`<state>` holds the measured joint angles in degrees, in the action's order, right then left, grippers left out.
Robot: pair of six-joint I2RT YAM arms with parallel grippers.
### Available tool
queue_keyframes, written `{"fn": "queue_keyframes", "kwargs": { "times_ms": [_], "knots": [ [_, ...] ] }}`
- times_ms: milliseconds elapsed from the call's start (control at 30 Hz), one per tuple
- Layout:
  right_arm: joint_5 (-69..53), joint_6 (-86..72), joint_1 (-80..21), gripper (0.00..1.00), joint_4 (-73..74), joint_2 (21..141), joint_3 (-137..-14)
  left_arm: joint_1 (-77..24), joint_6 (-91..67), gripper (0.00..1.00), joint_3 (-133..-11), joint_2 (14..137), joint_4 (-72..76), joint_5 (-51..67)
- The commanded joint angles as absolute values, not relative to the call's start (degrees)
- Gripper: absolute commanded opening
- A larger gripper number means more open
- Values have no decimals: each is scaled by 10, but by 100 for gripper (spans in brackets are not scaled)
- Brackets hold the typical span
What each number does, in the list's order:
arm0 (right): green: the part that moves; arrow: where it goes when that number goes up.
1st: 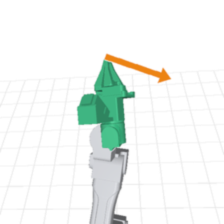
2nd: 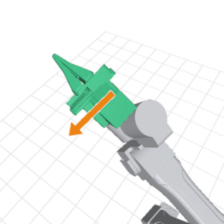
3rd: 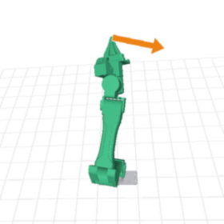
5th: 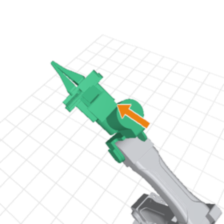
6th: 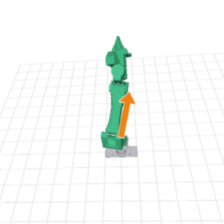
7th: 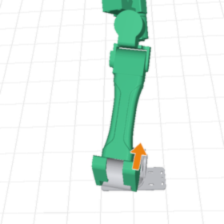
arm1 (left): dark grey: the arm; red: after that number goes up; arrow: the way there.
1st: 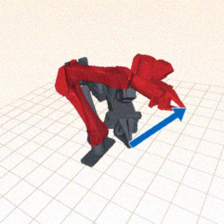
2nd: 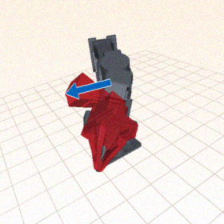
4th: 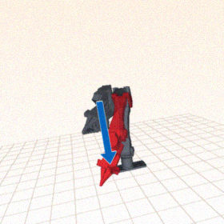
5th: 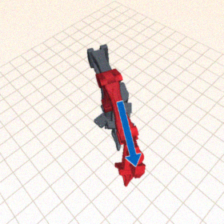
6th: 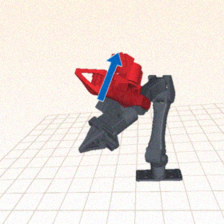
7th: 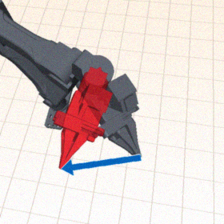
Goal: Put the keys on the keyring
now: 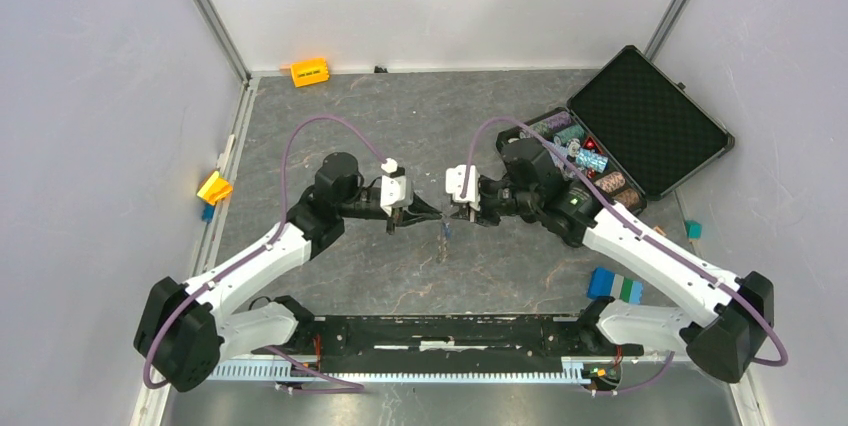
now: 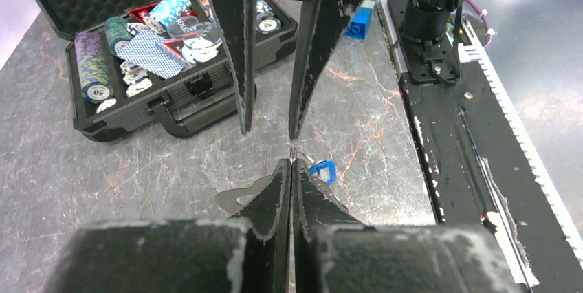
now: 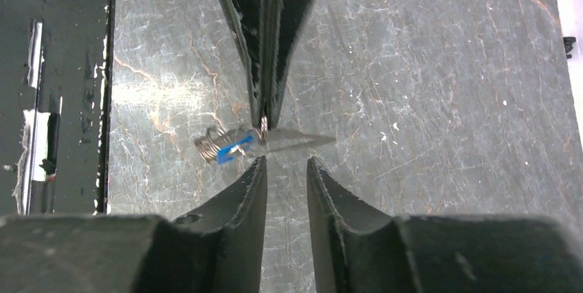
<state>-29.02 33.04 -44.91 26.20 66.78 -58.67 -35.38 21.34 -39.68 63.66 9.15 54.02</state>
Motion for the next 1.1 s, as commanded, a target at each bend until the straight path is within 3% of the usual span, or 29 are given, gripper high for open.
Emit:
{"fn": "queue_keyframes", "kwargs": {
  "times_ms": [0, 200, 333, 700, 1067],
  "knots": [
    [-350, 307, -408, 36, 222, 640, -570, -338, 96, 2, -368, 615, 255, 587],
    [-498, 287, -370, 51, 217, 652, -563, -337, 45, 2, -347, 620, 331, 596],
    [-548, 285, -368, 55, 215, 662, -561, -337, 44, 2, -340, 619, 344, 594],
    [-569, 277, -366, 36, 215, 700, -577, -337, 58, 2, -332, 614, 338, 604],
    [-579, 278, -359, 27, 216, 700, -578, -337, 78, 2, -330, 611, 322, 617]
  ]
}}
